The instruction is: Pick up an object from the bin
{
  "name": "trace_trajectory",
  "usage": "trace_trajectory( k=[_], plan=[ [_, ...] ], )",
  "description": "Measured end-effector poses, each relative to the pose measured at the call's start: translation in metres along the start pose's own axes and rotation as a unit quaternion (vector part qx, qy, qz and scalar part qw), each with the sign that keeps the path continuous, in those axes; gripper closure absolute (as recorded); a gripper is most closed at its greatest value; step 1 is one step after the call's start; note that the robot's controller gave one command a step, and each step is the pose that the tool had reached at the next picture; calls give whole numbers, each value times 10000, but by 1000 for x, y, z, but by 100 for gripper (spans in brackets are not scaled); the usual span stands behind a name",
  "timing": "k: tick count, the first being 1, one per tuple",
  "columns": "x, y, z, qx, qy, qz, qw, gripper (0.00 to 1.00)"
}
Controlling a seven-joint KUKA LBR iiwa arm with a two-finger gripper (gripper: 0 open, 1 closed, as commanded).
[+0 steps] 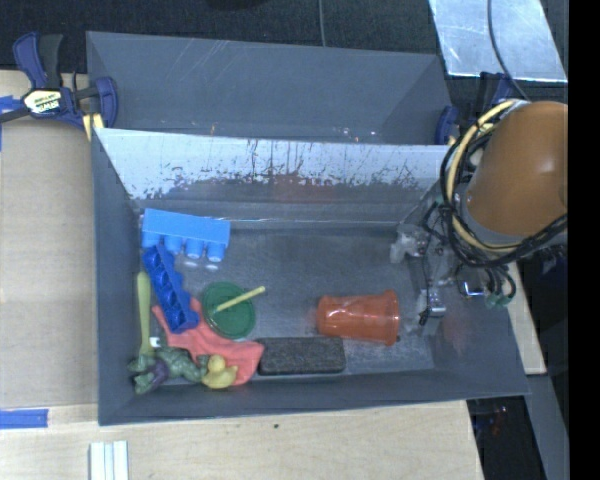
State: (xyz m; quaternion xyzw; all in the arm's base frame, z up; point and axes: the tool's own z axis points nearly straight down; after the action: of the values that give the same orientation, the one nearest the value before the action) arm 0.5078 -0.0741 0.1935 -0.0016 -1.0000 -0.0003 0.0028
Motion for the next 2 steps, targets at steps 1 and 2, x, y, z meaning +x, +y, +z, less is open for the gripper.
trace_trajectory(
  k=[1, 2],
  plan=[
    [-2, 0, -4, 5, -44, -14, 10000, 0],
    [9, 21, 53, 6, -74, 175, 9998, 0]
  ],
)
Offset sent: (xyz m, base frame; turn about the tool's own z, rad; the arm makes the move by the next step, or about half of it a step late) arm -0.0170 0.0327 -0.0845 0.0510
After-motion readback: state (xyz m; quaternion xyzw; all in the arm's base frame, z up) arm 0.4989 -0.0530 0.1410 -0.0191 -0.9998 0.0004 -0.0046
